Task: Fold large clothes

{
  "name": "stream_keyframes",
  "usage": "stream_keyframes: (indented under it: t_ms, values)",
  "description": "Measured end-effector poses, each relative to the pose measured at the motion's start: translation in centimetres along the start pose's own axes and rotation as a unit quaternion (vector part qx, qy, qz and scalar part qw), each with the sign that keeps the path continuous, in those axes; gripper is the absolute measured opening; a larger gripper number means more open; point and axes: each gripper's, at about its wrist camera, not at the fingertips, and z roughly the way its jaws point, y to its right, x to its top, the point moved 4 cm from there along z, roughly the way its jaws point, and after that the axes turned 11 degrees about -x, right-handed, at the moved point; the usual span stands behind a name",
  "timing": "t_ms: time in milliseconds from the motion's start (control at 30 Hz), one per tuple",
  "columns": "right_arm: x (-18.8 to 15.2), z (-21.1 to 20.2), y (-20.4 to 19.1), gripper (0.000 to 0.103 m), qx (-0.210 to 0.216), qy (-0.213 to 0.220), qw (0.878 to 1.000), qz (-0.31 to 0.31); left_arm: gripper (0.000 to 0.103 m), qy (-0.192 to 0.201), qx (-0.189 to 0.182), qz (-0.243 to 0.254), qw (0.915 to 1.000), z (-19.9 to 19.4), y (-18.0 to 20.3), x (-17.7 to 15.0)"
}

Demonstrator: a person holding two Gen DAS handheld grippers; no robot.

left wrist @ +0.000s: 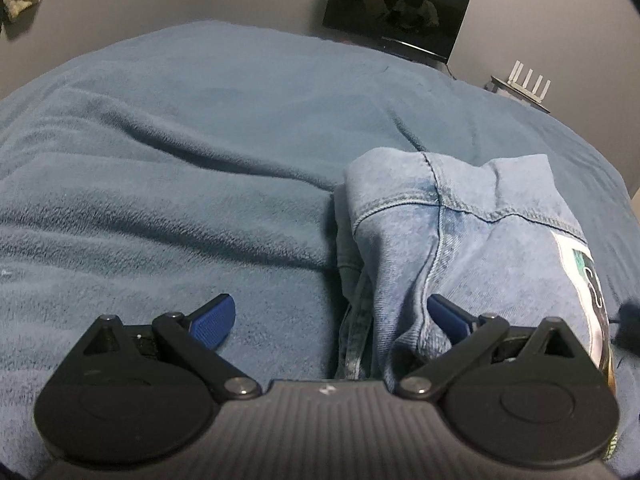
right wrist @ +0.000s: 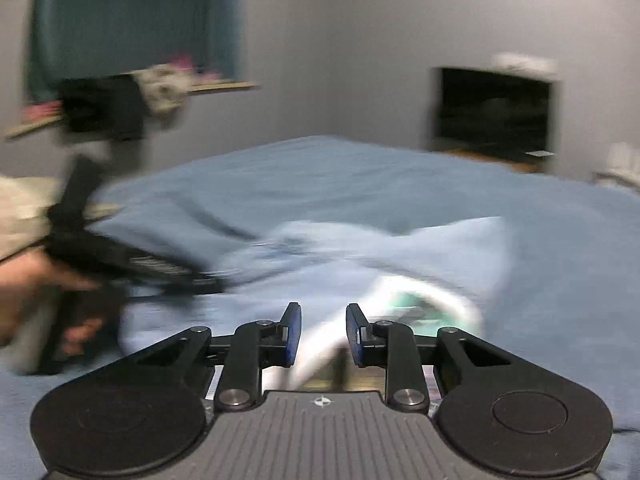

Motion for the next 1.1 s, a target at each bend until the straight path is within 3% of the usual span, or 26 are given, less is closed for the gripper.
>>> stream_keyframes:
  t_ms: [133, 267, 333, 367, 433, 467, 500, 567, 600, 667, 800, 933, 1100]
  values:
    - [-2.7, 2.0, -2.5, 0.027, 0.048, -0.078, 0.993, -0.074, 0.103, -0.007, 0.008, 0.004, 0.9999, 0.4, 0.2, 0.0]
    - [-5.6, 1.8, -3.2, 0.025, 0.020, -0.058, 0.992, -0.106, 0.102, 0.028, -0.003, 0.024, 0.9993, -0.6, 0.9, 0.3]
    - [-5.7, 1.9, -3.3, 0.025, 0.022, -0.052, 0.994, -0.089, 0.102, 0.074, -0.040, 0.044, 0.9955, -2.4, 2.1, 0.7]
    - [-6.2, 2.0, -3.5, 0.025, 0.024, -0.048, 0.995, -0.082, 0.102, 0.088, -0.076, 0.053, 0.9918, -3.3, 2.8, 0.7]
    - [-6.5, 1.8, -3.0, 0.026, 0.028, -0.041, 0.997, -0.067, 0.102, 0.076, -0.127, 0.059, 0.9872, -4.0, 3.9, 0.4]
    - [-6.9, 1.2, -2.3, 0.026, 0.029, -0.038, 0.997, -0.059, 0.102, 0.046, -0.140, 0.066, 0.9869, -3.8, 4.6, 0.0]
    - [-7.0, 1.1, -2.1, 0.026, 0.033, -0.035, 0.998, -0.048, 0.102, 0.020, -0.132, 0.077, 0.9881, -3.5, 5.0, -0.5]
    - [-7.0, 0.0, -1.2, 0.029, 0.050, -0.033, 0.998, -0.012, 0.102, -0.018, -0.053, 0.112, 0.9921, -2.9, 5.2, -1.4]
    - [-6.8, -1.1, -0.4, 0.040, 0.069, -0.033, 0.997, 0.020, 0.102, -0.035, -0.012, 0.129, 0.9910, -2.7, 5.0, -1.8]
    - [-6.5, -1.7, 1.9, 0.053, 0.104, -0.034, 0.990, 0.089, 0.101, -0.054, -0.017, 0.112, 0.9921, -2.9, 4.1, -2.1]
    - [-5.8, -3.1, 6.2, 0.055, 0.060, -0.003, 0.988, 0.143, 0.102, -0.066, -0.004, 0.108, 0.9919, -3.2, 3.4, -2.2]
    - [-4.1, -2.4, 8.3, 0.056, -0.056, 0.020, 0.996, 0.063, 0.102, -0.075, -0.006, 0.089, 0.9932, -3.0, 2.9, -2.5]
    - [-2.2, 2.2, 10.0, 0.051, -0.112, 0.042, 0.993, -0.006, 0.102, -0.080, -0.020, 0.052, 0.9953, -2.5, 2.2, -2.5]
